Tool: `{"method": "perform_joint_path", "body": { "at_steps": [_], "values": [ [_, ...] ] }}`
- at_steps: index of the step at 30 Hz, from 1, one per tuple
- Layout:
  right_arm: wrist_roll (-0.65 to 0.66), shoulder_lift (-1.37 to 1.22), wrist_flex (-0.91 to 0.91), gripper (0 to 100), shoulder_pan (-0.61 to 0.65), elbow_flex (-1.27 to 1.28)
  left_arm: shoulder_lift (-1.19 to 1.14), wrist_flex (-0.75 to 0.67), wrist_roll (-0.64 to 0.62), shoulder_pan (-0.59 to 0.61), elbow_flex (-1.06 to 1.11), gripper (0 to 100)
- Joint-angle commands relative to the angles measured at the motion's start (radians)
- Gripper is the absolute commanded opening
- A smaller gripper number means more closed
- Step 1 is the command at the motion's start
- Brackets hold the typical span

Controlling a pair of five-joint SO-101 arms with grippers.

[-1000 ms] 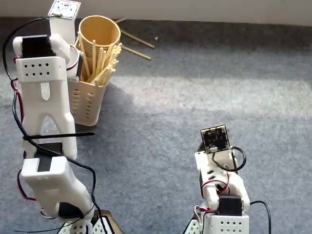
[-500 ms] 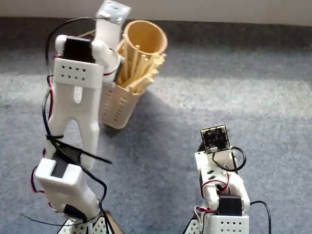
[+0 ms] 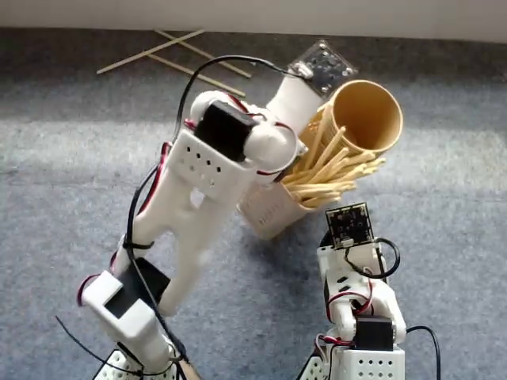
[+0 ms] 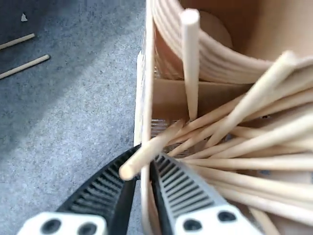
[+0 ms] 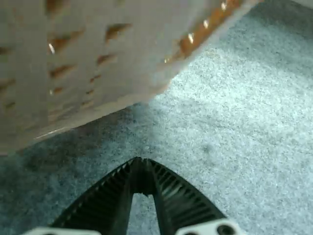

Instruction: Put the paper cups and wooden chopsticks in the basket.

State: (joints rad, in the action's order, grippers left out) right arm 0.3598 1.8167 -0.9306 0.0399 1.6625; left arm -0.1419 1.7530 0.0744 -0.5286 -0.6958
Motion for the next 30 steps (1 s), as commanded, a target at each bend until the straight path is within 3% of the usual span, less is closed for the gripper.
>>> {"method": "perform_joint_path", "body": {
  "at_steps": [1, 3, 11, 19, 24, 30],
  "values": [
    [0.012, 0.016, 0.019, 1.6, 0.005, 0.131, -0.022, -0.038, -0.006, -0.010, -0.048, 0],
    [0.011, 0.016, 0.019, 1.6, -0.007, 0.130, -0.054, -0.046, -0.006, -0.004, -0.048, 0],
    [-0.120, 0.016, -0.007, 1.6, -0.271, -0.064, -0.137, -0.046, 0.000, 0.035, -0.048, 0],
    [-0.118, 0.016, -0.231, 1.6, -0.278, -0.306, -0.131, -0.008, 0.044, 0.048, -0.053, 3],
    [-0.061, 0.015, -0.255, 1.6, -0.278, -0.317, -0.107, -0.006, 0.040, 0.116, -0.054, 19],
    [-0.048, 0.015, -0.249, 1.6, -0.277, -0.297, 0.059, -0.012, 0.046, 0.140, -0.054, 21]
  ]
}}
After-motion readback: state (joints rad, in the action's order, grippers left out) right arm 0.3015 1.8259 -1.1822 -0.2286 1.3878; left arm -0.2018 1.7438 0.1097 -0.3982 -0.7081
